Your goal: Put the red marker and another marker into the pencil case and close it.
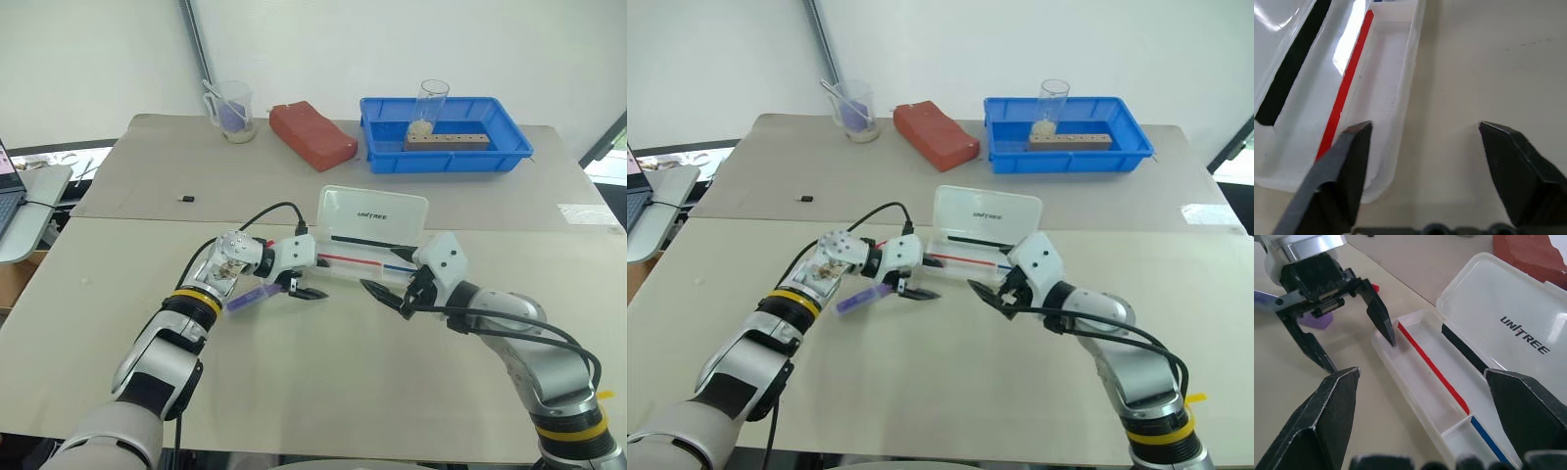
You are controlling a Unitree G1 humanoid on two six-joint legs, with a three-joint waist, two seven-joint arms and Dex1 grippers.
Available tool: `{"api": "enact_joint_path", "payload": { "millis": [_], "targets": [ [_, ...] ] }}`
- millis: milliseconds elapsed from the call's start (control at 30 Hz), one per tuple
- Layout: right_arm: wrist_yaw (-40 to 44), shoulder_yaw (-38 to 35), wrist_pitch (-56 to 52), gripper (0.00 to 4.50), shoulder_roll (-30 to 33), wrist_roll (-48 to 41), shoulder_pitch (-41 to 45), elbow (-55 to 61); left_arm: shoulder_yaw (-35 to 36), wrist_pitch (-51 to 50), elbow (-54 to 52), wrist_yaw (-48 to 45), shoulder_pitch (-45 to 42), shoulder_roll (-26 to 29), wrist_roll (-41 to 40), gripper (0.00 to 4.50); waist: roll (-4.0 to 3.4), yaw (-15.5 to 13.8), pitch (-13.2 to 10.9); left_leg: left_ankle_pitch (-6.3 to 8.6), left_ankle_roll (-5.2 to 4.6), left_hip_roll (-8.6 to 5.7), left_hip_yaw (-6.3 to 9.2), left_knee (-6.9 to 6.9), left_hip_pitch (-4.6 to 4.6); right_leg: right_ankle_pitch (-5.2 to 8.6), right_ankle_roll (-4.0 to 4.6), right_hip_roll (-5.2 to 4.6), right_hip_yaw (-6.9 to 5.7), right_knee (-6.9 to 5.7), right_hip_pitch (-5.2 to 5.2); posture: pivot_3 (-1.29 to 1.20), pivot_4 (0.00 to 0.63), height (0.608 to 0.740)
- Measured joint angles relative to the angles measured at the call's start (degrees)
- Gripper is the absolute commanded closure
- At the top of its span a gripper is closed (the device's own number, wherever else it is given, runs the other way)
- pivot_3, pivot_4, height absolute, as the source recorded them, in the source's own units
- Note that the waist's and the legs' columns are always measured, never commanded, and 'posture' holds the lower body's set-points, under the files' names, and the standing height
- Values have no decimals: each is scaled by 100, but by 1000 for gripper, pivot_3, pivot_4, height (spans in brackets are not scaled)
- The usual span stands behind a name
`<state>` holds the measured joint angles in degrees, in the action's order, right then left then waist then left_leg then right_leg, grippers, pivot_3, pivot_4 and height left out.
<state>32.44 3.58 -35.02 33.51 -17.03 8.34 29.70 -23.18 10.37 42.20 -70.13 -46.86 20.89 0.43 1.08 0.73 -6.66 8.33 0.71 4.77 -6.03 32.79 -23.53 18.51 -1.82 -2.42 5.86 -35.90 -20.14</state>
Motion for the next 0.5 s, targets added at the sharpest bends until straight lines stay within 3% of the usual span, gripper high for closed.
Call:
{"api": "enact_joint_path", "payload": {
  "millis": [167, 300, 500],
  "targets": [
    [57, 48, 50, 0, 87, 162, 68, -79, 129, 134, 232, 312, -58, -165, 162, 4435, -3, 2, 2, -1, -1, -3, 18, 2, -5, 0, 0, 1, -13, -2, 1, 0, 150, 740],
    [173, 38, 80, 0, 97, 202, 231, -167, 177, -48, -64, 372, 104, -161, 187, 4473, -10, 3, 6, -1, -1, -7, 36, 4, -9, 0, 0, 4, -18, -9, 1, 0, 150, 740],
    [673, -44, 82, 0, 372, -17, 392, -241, 186, -1514, -2401, 170, 1207, 207, 24, 4473, -24, 11, 14, -2, -2, -6, 44, 6, -14, 0, 1, 6, -23, -15, 0, 0, 150, 740]
  ]
}}
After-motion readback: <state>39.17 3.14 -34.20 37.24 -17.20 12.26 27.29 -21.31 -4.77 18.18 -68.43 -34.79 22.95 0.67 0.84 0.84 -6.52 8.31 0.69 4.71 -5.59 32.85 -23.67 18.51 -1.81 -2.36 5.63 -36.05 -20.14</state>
